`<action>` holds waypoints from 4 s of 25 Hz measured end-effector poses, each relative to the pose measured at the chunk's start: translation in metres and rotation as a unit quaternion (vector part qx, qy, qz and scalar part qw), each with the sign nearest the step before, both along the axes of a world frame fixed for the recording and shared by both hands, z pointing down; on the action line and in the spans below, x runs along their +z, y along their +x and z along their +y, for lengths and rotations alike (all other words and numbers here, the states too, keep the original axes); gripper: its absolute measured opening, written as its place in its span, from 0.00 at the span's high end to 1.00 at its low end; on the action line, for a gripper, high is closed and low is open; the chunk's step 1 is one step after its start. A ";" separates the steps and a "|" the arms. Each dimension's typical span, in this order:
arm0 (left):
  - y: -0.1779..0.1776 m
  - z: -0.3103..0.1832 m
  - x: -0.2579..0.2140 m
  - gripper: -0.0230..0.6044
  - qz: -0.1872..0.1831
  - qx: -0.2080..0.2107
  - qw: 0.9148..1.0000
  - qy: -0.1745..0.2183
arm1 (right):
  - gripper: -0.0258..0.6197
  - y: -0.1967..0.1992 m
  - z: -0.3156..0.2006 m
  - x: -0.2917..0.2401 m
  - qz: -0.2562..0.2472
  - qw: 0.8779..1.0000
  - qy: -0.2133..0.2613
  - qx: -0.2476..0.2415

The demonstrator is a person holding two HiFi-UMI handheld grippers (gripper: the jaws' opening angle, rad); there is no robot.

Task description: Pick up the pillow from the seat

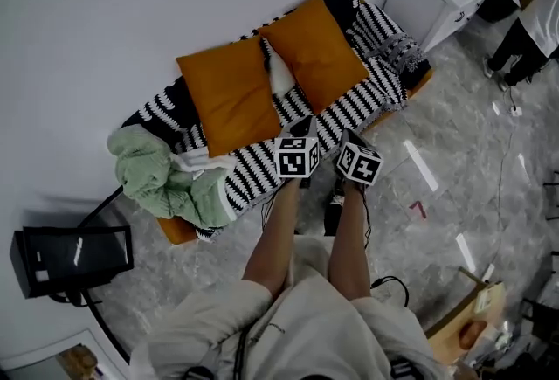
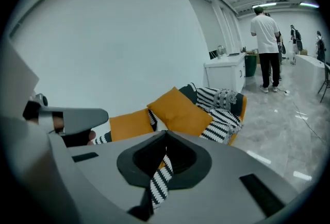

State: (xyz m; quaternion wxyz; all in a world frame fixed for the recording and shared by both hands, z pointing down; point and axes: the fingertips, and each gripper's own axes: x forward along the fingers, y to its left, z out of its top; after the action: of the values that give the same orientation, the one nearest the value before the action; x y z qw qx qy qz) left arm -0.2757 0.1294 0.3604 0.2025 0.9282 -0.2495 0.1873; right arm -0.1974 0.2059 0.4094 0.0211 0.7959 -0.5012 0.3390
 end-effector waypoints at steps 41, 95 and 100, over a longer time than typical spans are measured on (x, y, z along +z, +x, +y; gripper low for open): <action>0.162 -0.193 0.085 0.95 -0.018 -0.121 0.990 -0.077 | 0.95 0.206 -0.184 0.052 0.012 0.994 -0.020 -0.110; 0.498 -0.337 0.302 0.95 -0.154 -0.264 0.933 -0.188 | 0.74 0.443 -0.445 0.316 -0.171 0.733 -0.026 -0.658; 0.508 -0.349 0.323 0.95 -0.157 -0.273 0.930 -0.188 | 0.55 0.441 -0.437 0.347 -0.229 0.674 -0.051 -0.701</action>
State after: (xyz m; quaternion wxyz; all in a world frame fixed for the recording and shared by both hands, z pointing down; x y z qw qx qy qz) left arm 0.2322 -0.2198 0.6838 0.3753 0.7277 -0.4821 0.3119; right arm 0.2437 -0.2309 0.7560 0.1775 0.1064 -0.8831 0.4210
